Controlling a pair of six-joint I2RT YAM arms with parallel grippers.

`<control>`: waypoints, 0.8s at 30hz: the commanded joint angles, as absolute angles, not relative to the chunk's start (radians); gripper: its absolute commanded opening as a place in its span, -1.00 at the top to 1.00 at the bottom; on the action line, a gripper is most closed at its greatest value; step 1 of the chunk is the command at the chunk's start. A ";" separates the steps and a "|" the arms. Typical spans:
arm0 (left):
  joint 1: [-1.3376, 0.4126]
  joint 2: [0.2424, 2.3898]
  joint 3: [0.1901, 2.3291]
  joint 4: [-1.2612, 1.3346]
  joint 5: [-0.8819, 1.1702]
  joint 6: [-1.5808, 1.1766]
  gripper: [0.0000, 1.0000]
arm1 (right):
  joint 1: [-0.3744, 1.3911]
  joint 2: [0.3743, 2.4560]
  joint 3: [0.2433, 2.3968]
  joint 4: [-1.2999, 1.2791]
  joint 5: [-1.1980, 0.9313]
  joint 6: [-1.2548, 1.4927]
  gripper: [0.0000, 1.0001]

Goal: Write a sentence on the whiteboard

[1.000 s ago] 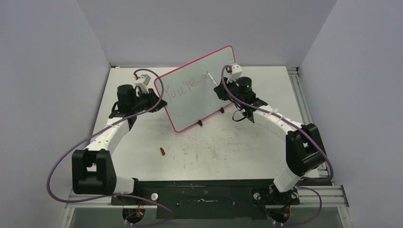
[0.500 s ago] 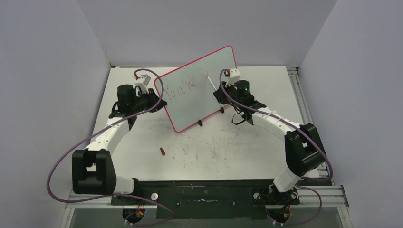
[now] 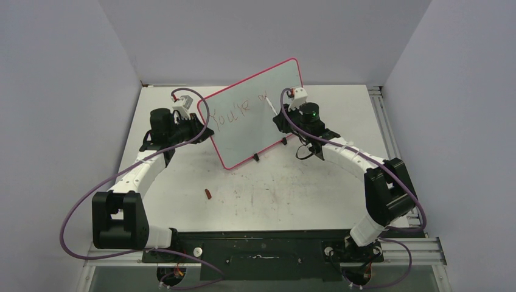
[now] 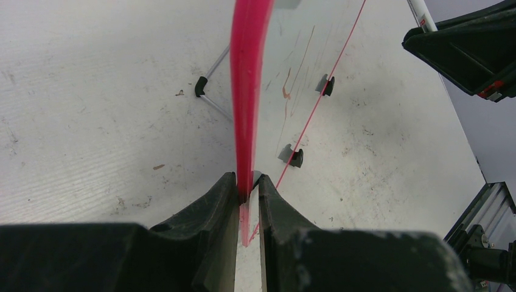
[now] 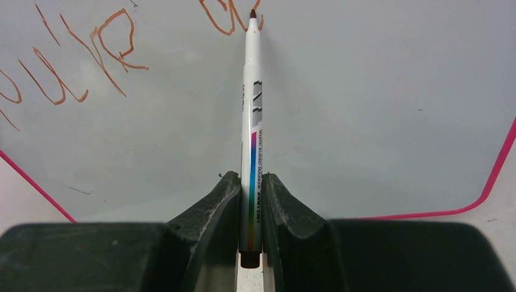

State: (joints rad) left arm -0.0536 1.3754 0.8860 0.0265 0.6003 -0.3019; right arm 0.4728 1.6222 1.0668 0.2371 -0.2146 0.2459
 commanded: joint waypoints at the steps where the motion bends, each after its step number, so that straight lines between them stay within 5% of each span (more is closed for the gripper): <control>1: -0.060 1.373 0.922 0.029 0.591 -0.287 1.00 | 0.476 1.622 1.128 0.291 -0.181 0.234 0.89; 24: -0.060 1.373 0.922 0.026 0.591 -0.285 1.00 | 0.456 1.647 1.122 0.287 -0.159 0.242 0.89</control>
State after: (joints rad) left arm -0.0536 1.3754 0.8860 0.0265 0.6006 -0.3016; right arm 0.4690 1.6325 1.0996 0.2390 -0.1864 0.2459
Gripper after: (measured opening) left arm 0.139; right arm 0.157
